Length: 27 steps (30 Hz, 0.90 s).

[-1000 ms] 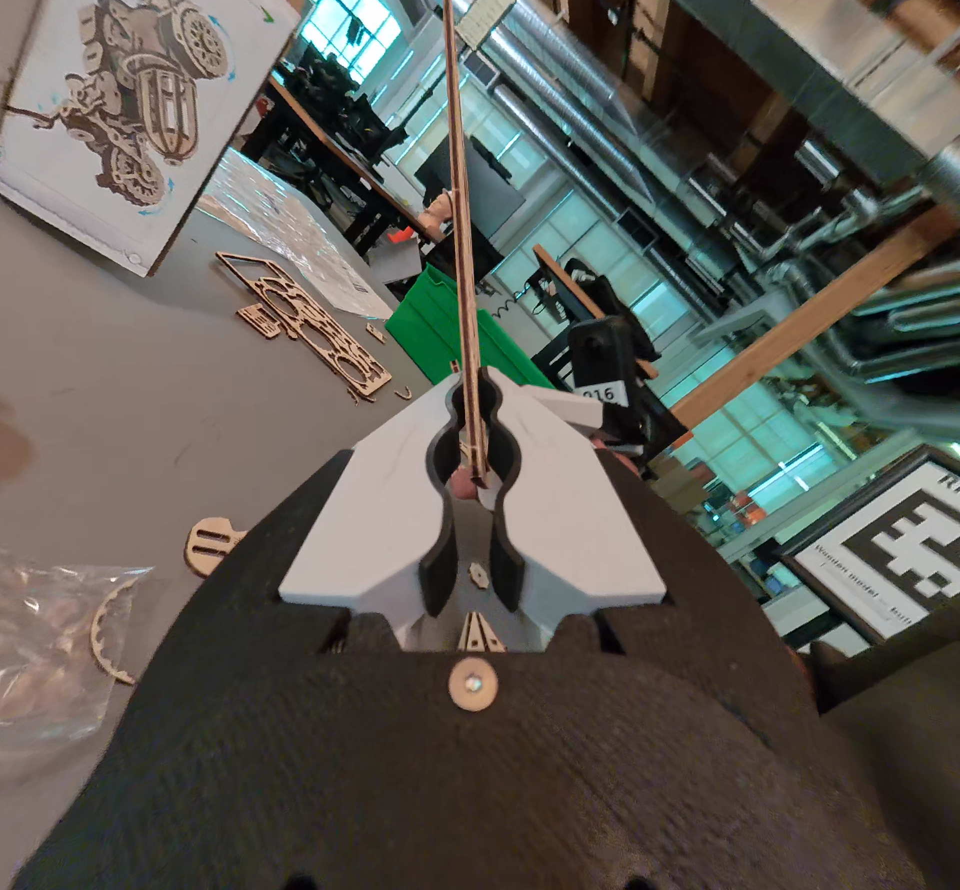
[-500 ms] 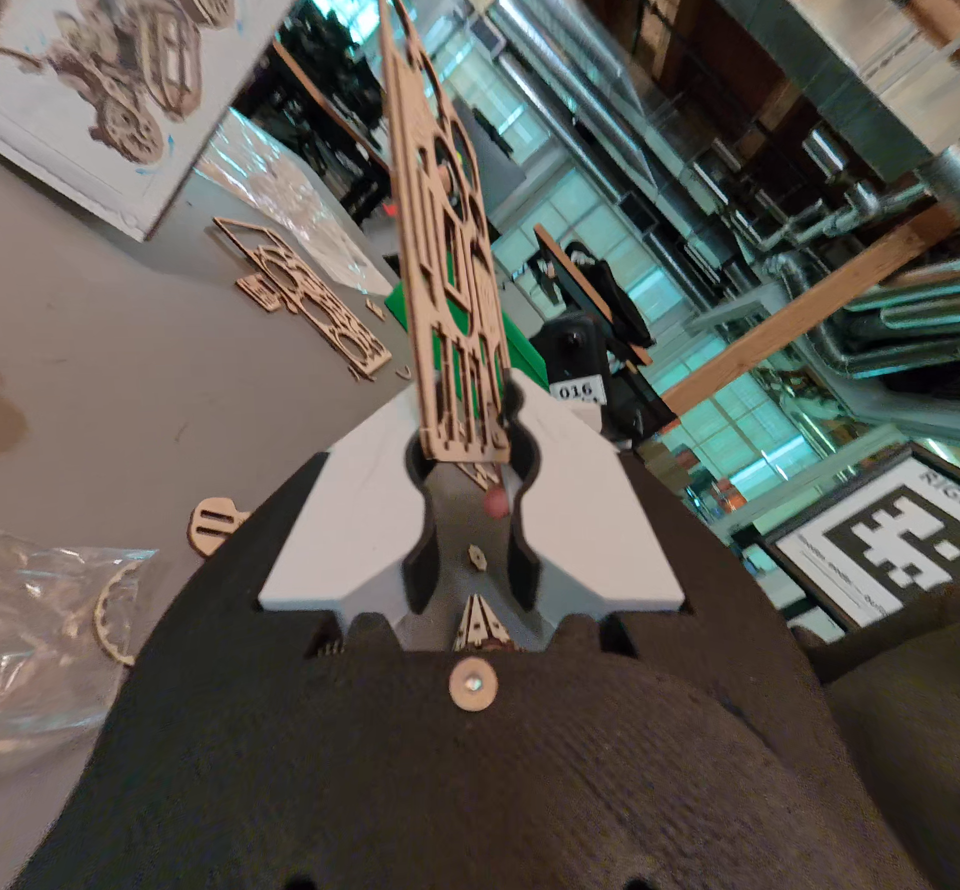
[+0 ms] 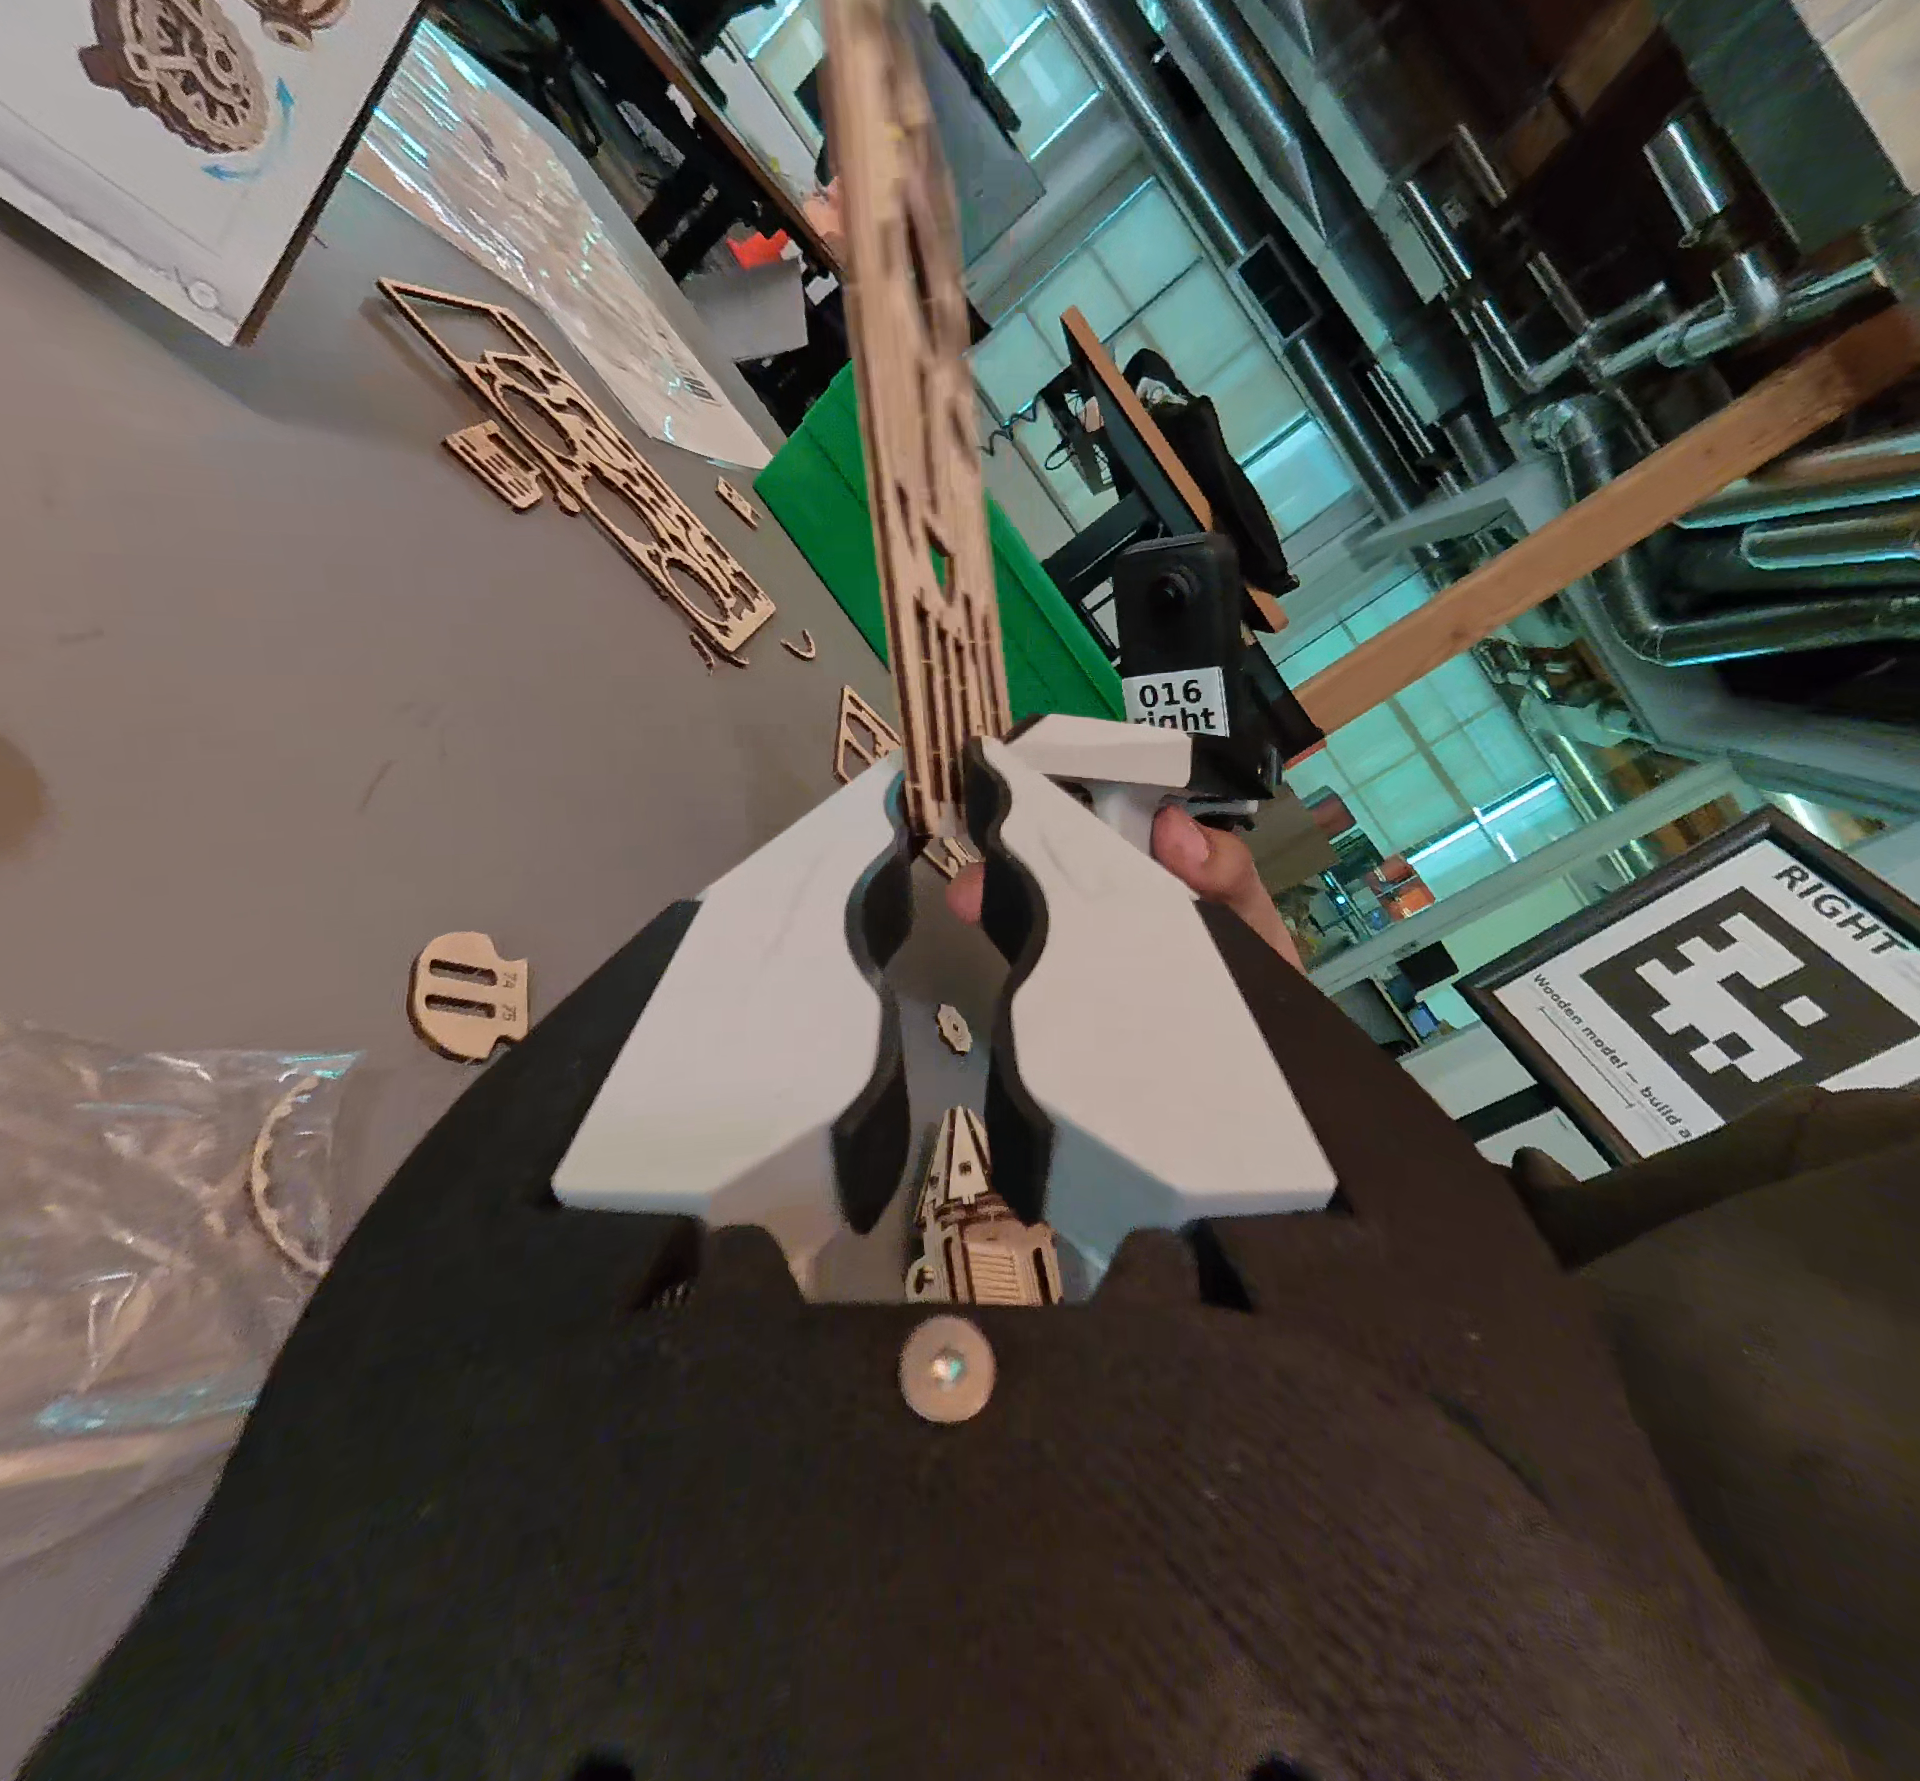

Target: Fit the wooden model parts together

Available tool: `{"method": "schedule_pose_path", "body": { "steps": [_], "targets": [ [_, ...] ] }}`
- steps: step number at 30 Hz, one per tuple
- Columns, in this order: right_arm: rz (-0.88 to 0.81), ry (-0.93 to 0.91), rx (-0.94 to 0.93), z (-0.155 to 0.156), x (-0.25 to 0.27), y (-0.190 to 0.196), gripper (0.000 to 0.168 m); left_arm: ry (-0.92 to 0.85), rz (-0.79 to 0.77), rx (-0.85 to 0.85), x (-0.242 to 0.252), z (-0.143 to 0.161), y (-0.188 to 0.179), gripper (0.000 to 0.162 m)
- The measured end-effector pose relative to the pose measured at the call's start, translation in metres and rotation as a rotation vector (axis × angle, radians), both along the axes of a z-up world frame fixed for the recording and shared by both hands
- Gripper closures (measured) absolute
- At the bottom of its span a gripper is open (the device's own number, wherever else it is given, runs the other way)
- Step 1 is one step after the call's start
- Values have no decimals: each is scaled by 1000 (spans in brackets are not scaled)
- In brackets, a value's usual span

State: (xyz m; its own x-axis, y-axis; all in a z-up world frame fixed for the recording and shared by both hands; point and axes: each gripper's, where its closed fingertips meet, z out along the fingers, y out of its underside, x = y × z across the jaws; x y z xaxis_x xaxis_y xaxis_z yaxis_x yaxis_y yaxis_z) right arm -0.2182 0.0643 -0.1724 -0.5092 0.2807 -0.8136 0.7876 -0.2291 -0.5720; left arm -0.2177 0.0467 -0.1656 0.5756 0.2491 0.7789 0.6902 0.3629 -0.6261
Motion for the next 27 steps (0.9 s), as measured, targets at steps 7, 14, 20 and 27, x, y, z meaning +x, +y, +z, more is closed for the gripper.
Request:
{"method": "schedule_pose_path", "body": {
  "steps": [7,14,20,27],
  "targets": [
    [20,-20,72,-14,0,2,151,-21,10,-4,1,-5,5,161],
    [-11,-16,211,-27,-1,6,147,-73,31,-17,1,-17,8,160],
    [-43,-42,255,-34,-2,8,146,-95,42,-27,1,-25,10,160],
    [-44,-69,253,-38,-2,9,146,-114,50,-21,1,-29,11,160]
  ]
}}
